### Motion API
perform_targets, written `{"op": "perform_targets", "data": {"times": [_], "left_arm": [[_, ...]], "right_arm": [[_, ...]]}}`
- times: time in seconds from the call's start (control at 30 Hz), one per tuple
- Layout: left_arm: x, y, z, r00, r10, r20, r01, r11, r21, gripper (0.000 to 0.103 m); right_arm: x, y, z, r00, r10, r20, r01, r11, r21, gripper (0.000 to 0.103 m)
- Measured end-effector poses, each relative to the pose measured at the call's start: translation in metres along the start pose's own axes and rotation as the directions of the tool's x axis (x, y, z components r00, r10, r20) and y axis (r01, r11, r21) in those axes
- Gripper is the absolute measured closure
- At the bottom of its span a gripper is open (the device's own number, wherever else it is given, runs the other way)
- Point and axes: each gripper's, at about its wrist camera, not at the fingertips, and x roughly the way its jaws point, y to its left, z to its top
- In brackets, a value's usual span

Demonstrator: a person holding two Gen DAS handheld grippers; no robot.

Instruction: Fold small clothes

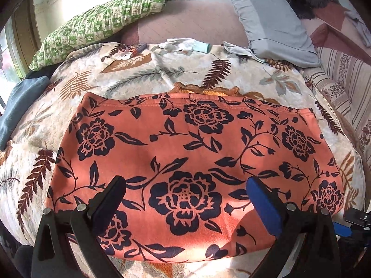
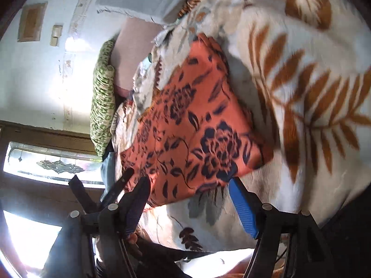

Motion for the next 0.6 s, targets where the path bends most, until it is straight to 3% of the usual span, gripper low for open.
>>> {"op": "perform_targets", "data": {"times": [0.1, 0.27, 0.33, 0.47, 0.6], "left_arm": [[-0.010, 0.002, -0.005, 1.000, 0.005, 0.014, -0.005, 1.000, 0.016, 0.000], [-0.014, 0.019, -0.012, 0.999, 0.031, 0.010, -0.031, 0.999, -0.025, 0.000], [-0.013, 0.023, -0.013, 0.999, 0.040, 0.011, -0.039, 0.998, -0.052, 0.000], [-0.011, 0.021, -0.012, 0.998, 0.054, 0.015, -0.053, 0.997, -0.048, 0.000], [-0.011, 0.022, -0.011, 0.997, 0.067, 0.027, -0.066, 0.997, -0.049, 0.000]], "right_arm": [[0.027, -0.017, -0.006, 1.000, 0.017, -0.023, -0.015, 0.996, 0.093, 0.029], [0.023, -0.026, 0.002, 0.994, 0.000, 0.108, -0.018, 0.986, 0.166, 0.029], [0.013, -0.024, 0.007, 0.985, 0.008, 0.172, -0.036, 0.987, 0.159, 0.029], [0.017, -0.020, 0.015, 0.987, -0.030, 0.157, 0.014, 0.994, 0.105, 0.029], [0.008, -0.016, 0.014, 0.982, 0.011, 0.189, -0.032, 0.994, 0.107, 0.029]]}}
